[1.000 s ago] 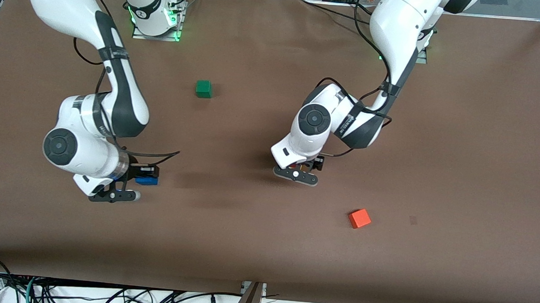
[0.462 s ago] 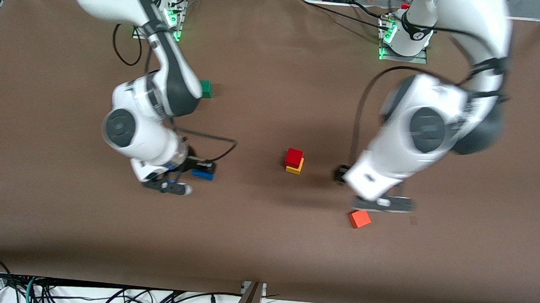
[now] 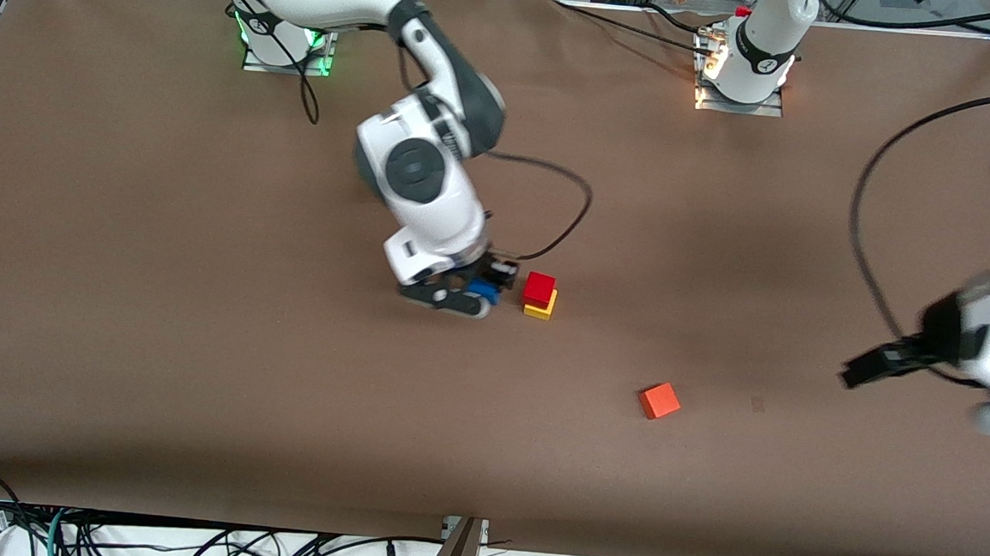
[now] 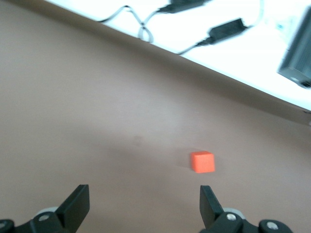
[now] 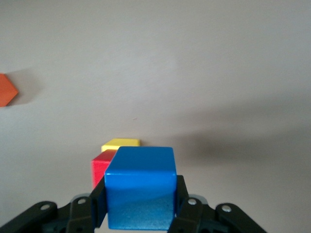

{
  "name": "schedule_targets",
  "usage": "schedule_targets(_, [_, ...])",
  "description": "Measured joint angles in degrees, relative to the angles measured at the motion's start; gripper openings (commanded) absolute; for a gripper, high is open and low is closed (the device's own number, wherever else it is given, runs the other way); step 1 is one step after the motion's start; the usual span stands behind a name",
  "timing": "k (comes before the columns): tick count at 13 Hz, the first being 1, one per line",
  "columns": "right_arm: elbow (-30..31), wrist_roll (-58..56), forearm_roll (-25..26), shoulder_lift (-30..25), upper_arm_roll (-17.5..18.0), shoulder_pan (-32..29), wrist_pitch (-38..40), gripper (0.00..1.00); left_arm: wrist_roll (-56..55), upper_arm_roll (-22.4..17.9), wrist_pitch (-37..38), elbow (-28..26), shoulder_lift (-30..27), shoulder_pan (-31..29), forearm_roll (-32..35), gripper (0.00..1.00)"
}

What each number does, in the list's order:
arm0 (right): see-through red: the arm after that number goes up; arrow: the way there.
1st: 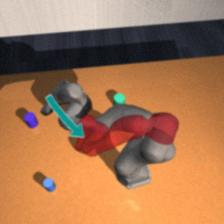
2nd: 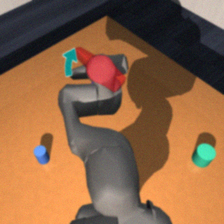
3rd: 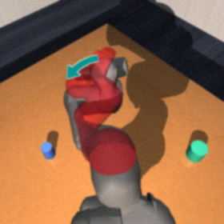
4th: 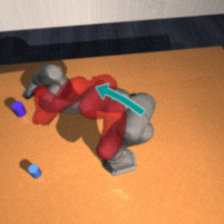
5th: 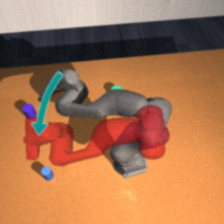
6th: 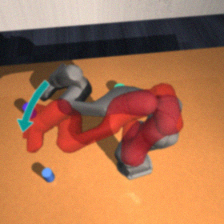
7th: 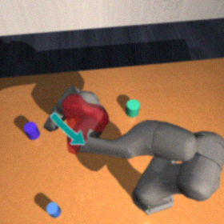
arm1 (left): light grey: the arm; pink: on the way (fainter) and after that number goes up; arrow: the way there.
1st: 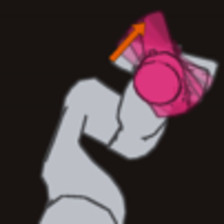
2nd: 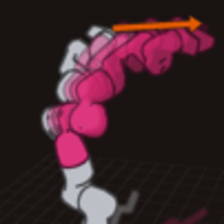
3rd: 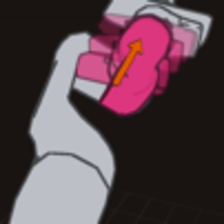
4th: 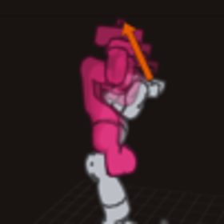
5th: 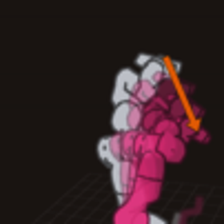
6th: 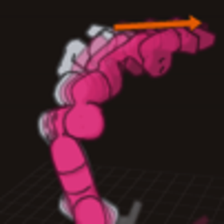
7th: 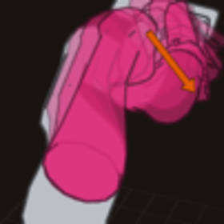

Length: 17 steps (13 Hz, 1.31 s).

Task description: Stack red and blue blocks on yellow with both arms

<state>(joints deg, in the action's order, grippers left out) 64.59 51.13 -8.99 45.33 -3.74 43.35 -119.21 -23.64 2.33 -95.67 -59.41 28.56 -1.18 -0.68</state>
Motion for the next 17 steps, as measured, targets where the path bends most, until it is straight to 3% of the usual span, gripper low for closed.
schedule_targets(5, [-1.58,4.44,1.86,4.63,-0.33,3.48,-8.23,0.45,0.24,0.08,8.03,-0.13,-2.27,-3.68,0.0,1.0])
schedule_targets(12, [-1.98,7.35,2.6,5.0,-0.36,5.03,-8.22,0.58,20.93,0.62,16.27,-0.72,-2.66,-3.83,0.0,1.0])
schedule_targets(13, [-1.98,7.35,2.61,5.16,-0.43,5.03,-8.22,0.63,22.01,0.74,16.28,-1.59,-3.42,-3.81,0.0,1.0])
schedule_targets(14, [-1.98,7.35,2.63,5.27,-0.49,5.03,-8.22,0.73,22.66,0.89,15.6,-3.86,-5.05,-3.69,0.0,1.0])
schedule_targets(15, [-1.98,7.36,2.64,5.3,-0.59,5.02,-8.22,1.0,22.89,0.99,13.77,-7.26,-7.43,-3.47,0.0,1.0])
schedule_targets(17, [-1.99,7.36,2.65,5.3,-0.71,5.01,-8.23,1.0,22.92,1.02,10.02,-15.07,-12.8,-3.05,0.0,1.0])
